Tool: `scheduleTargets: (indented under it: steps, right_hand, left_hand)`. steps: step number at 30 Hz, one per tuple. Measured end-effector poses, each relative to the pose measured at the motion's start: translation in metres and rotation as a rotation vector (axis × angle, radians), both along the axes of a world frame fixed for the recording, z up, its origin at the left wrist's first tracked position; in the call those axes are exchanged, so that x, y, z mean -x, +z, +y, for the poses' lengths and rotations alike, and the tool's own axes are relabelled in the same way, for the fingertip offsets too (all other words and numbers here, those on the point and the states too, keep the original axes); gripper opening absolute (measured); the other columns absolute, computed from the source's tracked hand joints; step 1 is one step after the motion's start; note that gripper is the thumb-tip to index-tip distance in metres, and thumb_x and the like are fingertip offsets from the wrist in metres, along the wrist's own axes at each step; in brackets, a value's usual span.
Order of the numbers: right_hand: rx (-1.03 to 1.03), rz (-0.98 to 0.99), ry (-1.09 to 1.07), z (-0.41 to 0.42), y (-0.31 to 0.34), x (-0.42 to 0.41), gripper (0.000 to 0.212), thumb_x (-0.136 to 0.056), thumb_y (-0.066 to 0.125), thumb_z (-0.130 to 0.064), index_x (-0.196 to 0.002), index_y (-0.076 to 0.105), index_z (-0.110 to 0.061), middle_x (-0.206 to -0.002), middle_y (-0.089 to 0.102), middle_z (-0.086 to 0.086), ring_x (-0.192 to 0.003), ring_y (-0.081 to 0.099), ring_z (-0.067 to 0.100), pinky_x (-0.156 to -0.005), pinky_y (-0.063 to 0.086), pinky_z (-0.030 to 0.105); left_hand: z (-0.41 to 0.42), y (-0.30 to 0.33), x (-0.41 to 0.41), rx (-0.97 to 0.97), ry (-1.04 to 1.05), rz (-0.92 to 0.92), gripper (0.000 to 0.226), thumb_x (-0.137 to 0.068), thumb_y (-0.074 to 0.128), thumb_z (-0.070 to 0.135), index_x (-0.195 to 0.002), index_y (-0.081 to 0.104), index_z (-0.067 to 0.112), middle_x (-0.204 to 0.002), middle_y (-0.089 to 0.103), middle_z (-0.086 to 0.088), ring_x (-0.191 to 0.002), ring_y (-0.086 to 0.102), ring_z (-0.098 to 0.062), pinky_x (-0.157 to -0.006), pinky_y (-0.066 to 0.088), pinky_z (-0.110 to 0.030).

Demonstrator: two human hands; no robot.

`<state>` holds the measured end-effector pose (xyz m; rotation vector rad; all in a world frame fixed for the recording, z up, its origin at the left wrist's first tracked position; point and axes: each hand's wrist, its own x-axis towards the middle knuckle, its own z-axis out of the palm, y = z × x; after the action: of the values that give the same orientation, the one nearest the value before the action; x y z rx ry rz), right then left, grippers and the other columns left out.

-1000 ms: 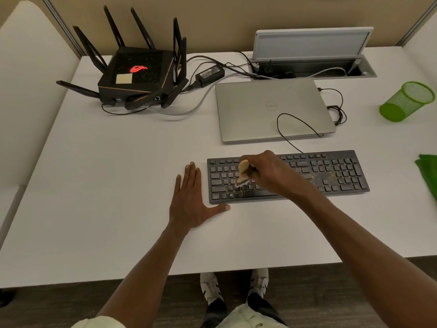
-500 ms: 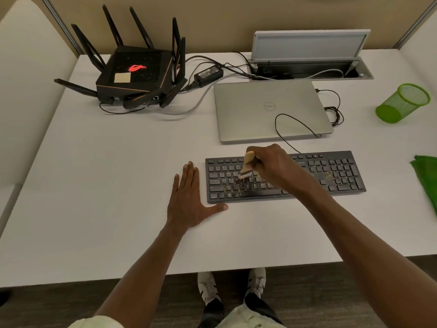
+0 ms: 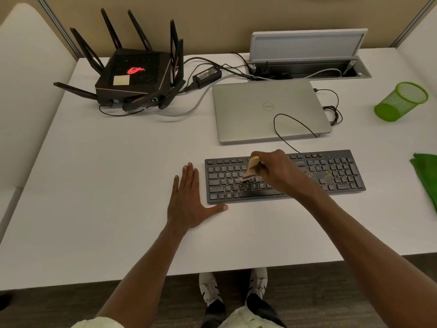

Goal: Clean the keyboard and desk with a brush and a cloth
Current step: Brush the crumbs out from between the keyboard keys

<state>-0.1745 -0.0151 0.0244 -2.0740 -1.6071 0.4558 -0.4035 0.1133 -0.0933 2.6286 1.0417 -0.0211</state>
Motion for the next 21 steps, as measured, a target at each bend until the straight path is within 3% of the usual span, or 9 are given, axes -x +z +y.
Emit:
scheduleTargets:
  steps: [5,8,14,17,19,21]
  right_hand:
    - [-0.022,0.014,-0.013,0.001,0.008,-0.007,0.019,-0.091,0.055,-0.001,-0.084,0.064,-0.015,-0.072,0.068,-0.004,-0.063,0.063,0.006,-0.057,0.047,0.022]
    - [-0.068,0.011,-0.028,0.01,0.007,0.0,0.018,-0.092,0.052,-0.002,-0.087,0.064,-0.015,-0.072,0.067,-0.008,-0.061,0.062,0.002,-0.056,0.046,0.018]
    - [0.028,-0.051,-0.016,0.001,-0.002,0.004,0.014,-0.093,0.054,-0.003,-0.089,0.063,-0.013,-0.075,0.068,0.002,-0.064,0.063,0.012,-0.055,0.051,0.027]
    - [0.011,-0.05,-0.04,0.007,0.006,0.006,0.012,-0.091,0.055,-0.003,-0.089,0.063,-0.011,-0.074,0.068,0.001,-0.059,0.058,0.003,-0.053,0.039,0.009]
    - [-0.037,-0.035,-0.094,0.015,0.009,0.012,0.009,-0.094,0.055,-0.007,-0.089,0.062,-0.01,-0.072,0.066,-0.002,-0.054,0.053,-0.006,-0.052,0.039,0.005]
    - [-0.073,-0.007,-0.125,0.023,0.006,0.02,0.007,-0.096,0.056,-0.011,-0.092,0.062,-0.01,-0.074,0.065,-0.005,-0.055,0.053,-0.004,-0.052,0.04,0.006]
  left_hand:
    - [0.0,0.0,0.0,0.002,0.001,-0.003,0.145,-0.063,0.03,0.107,-0.162,0.0,0.005,-0.169,-0.018,-0.008,-0.155,-0.021,-0.017,-0.128,-0.007,-0.042]
    - [0.0,0.001,0.0,-0.005,-0.002,-0.004,0.146,-0.062,0.027,0.108,-0.162,0.001,0.005,-0.169,-0.017,-0.008,-0.155,-0.02,-0.017,-0.128,-0.007,-0.042]
    - [0.0,0.001,0.0,0.001,-0.004,-0.006,0.146,-0.062,0.026,0.108,-0.162,0.001,0.005,-0.169,-0.017,-0.008,-0.156,-0.019,-0.018,-0.128,-0.004,-0.044]
    - [0.0,0.0,0.0,0.009,-0.004,-0.004,0.145,-0.063,0.026,0.108,-0.162,-0.001,0.005,-0.169,-0.018,-0.008,-0.156,-0.02,-0.018,-0.128,-0.003,-0.045]
    - [0.0,0.001,0.0,0.006,-0.005,-0.003,0.145,-0.063,0.027,0.107,-0.162,-0.001,0.005,-0.169,-0.019,-0.008,-0.156,-0.02,-0.018,-0.128,-0.004,-0.045]
    - [0.0,0.001,0.0,0.002,-0.002,-0.004,0.145,-0.063,0.028,0.107,-0.162,0.0,0.005,-0.169,-0.018,-0.008,-0.156,-0.02,-0.018,-0.128,-0.007,-0.043]
